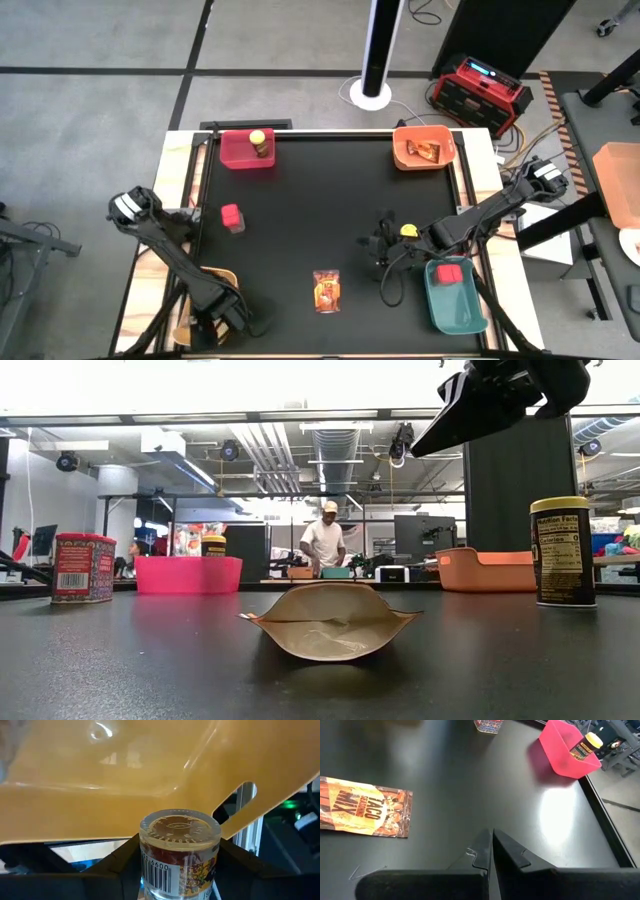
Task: Sort spices by type
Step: Put the brown seasoning bottle into the yellow bin
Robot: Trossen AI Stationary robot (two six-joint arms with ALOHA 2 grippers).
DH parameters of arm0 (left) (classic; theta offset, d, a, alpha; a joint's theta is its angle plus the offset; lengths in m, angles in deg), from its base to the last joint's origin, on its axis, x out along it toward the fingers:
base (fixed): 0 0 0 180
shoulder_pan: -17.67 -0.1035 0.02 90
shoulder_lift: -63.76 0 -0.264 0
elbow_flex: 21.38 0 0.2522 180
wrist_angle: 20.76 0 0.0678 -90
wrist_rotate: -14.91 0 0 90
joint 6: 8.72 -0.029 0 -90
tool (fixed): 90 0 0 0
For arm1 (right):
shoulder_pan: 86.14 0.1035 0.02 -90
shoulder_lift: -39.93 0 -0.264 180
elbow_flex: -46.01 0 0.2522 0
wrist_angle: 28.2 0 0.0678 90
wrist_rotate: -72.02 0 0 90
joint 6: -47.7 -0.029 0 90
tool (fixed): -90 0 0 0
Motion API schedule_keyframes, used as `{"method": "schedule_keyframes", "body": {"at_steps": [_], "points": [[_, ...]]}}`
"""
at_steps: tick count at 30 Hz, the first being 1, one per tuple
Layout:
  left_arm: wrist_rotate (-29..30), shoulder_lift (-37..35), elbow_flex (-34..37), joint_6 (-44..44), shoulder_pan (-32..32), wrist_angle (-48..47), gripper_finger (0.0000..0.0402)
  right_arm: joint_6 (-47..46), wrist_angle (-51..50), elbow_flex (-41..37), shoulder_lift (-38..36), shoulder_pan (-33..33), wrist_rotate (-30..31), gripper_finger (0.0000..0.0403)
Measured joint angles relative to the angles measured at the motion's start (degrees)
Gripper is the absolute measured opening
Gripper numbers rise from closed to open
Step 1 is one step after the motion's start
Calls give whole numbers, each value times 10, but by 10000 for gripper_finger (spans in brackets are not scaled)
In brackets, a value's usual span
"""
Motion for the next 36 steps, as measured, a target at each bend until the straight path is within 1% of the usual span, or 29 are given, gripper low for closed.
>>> {"method": "schedule_keyframes", "body": {"at_steps": [4, 10, 16, 21, 31, 33, 36], "points": [[-9, 21, 0, -45, -10, -2, 177, 0, 0, -1, 0, 0, 0, 9], [-9, 49, 0, -79, -21, -13, 183, -6, 0, -1, 0, 2, 0, 9], [-1, 66, 0, -75, -23, -46, 207, -8, 0, -1, 0, 5, 0, 9], [-2, 75, 0, -82, -23, -48, 223, -11, 0, -1, 0, 8, 0, 9], [-8, 63, -11, -92, -24, -71, 226, -20, 0, -1, 0, 16, 0, 9], [15, 58, -20, -96, -24, -87, 227, -20, 1, -1, 0, 17, 0, 9], [86, 44, -41, -99, -24, -115, 221, -20, 0, -1, 0, 17, 0, 9]]}}
